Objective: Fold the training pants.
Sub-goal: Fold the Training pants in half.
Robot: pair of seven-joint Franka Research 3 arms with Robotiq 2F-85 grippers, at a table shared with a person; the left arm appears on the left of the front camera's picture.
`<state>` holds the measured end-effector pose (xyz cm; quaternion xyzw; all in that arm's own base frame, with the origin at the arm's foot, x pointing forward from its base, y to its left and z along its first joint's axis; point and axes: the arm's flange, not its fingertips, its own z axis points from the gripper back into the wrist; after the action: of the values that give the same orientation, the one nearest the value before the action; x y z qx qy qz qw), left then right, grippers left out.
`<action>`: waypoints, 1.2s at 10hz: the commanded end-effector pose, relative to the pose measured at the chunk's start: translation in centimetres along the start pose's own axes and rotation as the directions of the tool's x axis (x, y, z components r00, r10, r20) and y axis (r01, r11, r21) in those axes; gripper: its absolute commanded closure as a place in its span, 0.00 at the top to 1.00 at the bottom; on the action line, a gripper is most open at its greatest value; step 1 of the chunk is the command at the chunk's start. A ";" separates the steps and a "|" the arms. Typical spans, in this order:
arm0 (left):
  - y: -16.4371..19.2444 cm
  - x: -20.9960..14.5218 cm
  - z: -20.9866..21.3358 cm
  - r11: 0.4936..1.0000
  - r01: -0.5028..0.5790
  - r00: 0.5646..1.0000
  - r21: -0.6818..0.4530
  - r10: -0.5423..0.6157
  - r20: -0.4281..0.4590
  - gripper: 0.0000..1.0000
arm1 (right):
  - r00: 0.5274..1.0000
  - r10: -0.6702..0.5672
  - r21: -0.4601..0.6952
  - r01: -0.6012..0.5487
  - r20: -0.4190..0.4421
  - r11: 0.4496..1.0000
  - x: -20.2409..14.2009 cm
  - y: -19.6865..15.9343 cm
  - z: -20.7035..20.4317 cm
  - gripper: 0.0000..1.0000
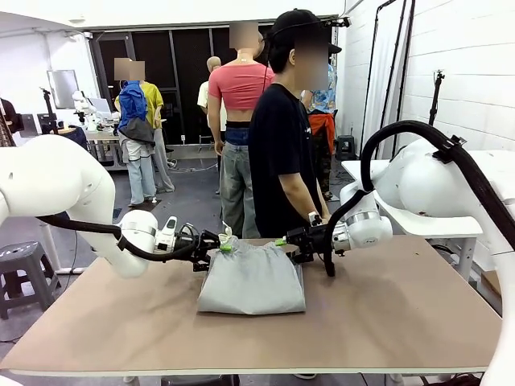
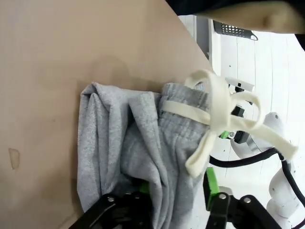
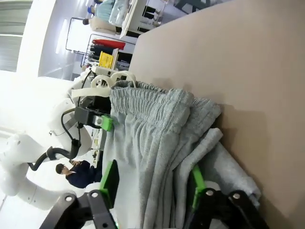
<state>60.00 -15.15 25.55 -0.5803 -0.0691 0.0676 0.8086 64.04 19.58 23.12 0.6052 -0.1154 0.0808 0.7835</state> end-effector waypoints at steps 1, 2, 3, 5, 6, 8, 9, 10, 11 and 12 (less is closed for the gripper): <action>-1.5 -0.5 1.8 1.000 -0.009 1.000 0.024 0.009 0.011 1.00 | 1.000 -0.005 -0.054 0.006 0.004 0.999 -0.3 0.5 0.8 1.00; -2.2 -0.7 3.0 1.000 0.006 0.999 0.031 -0.007 0.036 1.00 | 1.000 0.014 -0.071 -0.014 0.007 0.997 -0.4 1.2 1.6 1.00; -3.0 -0.9 4.5 0.998 0.024 0.997 0.051 -0.028 0.067 1.00 | 0.999 0.040 -0.098 -0.039 0.011 0.994 -0.3 2.2 2.9 1.00; -5.2 -2.1 7.4 0.995 0.091 0.986 0.048 -0.097 0.136 1.00 | 0.990 0.129 -0.123 -0.122 0.053 0.985 -0.6 5.3 5.8 1.00; -6.1 -2.9 8.5 0.992 0.120 0.978 0.041 -0.125 0.165 1.00 | 0.982 0.175 -0.130 -0.165 0.065 0.978 -1.2 7.1 6.9 1.00; -7.8 -3.4 10.5 0.984 0.175 0.961 0.036 -0.178 0.212 1.00 | 0.961 0.265 -0.158 -0.250 0.082 0.955 -1.6 10.2 8.2 1.00; -8.7 -3.9 11.0 0.979 0.202 0.953 0.034 -0.205 0.222 1.00 | 0.953 0.293 -0.166 -0.278 0.079 0.946 -1.9 11.2 8.5 1.00; -9.3 -4.3 11.5 0.976 0.216 0.948 0.040 -0.219 0.230 1.00 | 0.950 0.305 -0.175 -0.290 0.069 0.941 -1.9 11.7 8.3 1.00; -9.2 -4.2 11.4 0.973 0.226 0.941 0.039 -0.229 0.250 1.00 | 0.941 0.331 -0.148 -0.318 0.069 0.936 -1.8 11.9 7.9 1.00; -9.6 -3.3 11.5 0.982 0.186 0.962 0.038 -0.190 0.197 1.00 | 0.957 0.282 -0.144 -0.270 0.071 0.952 -0.7 12.3 9.0 1.00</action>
<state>54.52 -8.13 38.60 -0.5535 -0.2149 0.0454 0.8034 58.93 14.45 36.72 0.5306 -0.2439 0.1654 0.7947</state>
